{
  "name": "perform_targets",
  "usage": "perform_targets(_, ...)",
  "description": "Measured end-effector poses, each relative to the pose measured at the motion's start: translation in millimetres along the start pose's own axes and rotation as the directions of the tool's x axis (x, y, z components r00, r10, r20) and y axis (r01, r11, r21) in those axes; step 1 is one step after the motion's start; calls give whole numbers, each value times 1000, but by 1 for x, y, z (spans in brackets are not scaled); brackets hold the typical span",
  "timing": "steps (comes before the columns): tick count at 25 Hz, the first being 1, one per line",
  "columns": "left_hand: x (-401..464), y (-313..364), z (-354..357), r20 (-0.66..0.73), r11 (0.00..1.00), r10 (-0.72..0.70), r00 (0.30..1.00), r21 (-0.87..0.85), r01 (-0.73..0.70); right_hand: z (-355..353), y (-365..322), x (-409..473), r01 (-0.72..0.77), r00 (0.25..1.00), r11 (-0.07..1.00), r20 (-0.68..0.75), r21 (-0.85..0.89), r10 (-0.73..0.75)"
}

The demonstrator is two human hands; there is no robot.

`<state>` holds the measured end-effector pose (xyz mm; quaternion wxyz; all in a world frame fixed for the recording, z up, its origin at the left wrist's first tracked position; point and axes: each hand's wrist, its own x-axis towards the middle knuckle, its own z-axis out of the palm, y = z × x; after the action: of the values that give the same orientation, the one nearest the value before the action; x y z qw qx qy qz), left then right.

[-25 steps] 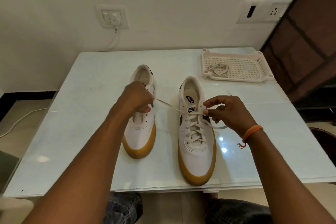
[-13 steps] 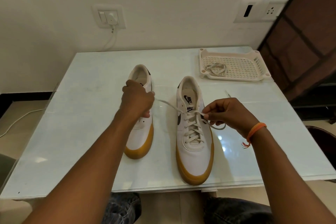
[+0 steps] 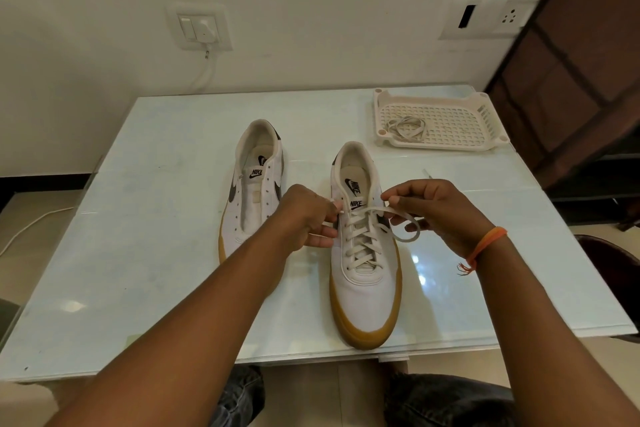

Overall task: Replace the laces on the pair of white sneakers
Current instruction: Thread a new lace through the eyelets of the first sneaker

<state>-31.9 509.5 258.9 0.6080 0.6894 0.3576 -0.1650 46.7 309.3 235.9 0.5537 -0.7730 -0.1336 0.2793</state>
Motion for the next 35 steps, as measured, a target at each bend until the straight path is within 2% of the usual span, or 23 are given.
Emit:
perform_targets(4, -4, 8, -7, -13, 1000, 23, 1000, 1, -23, 1, -2, -3, -14, 999, 997, 36, 72, 11)
perform_targets(9, -9, 21, -28, -141, 978, 85, 986, -178, -110, 2, -5, -3, -20, 997, 994, 74, 106, 12)
perform_targets(12, -7, 26, -40, -246, 942, 128, 961, -274, -195, 3, -4, -2, -15, 1000, 993, 28, 114, 12)
perform_targets(15, -1, 27, -49, -344, 939, 194, 918, -204, -275, 4, -3, 0, -8, 998, 994, -54, 107, 13)
perform_targets(18, 7, 22, -51, -373, 965, 201, 906, -82, -248, 7, -3, 1, 31, 996, 999, -78, -27, -33)
perform_targets(20, 7, 14, -50, -342, 987, 158, 926, 78, -140, 9, -1, 1, 39, 995, 995, -85, -90, -46)
perform_targets(22, 3, 5, -42, -241, 972, 94, 966, 232, -37, 9, 0, 2, 35, 993, 991, -109, -131, -49)
perform_targets(26, -3, 1, -8, -71, 953, 81, 994, 296, -57, 12, -1, 0, 51, 995, 987, -76, -152, -63)
perform_targets(29, 1, -1, 6, -51, 971, 102, 993, 223, -88, 15, -3, 1, 95, 992, 984, -68, -151, -106)
perform_targets(32, 3, 0, 4, 35, 999, -1, 999, 43, -1, 14, -2, 3, 88, 992, 987, -83, -131, -99)
perform_targets(35, 3, 2, 1, 83, 998, -58, 995, 18, 56, 13, -2, 3, 63, 995, 991, -71, -114, -71)
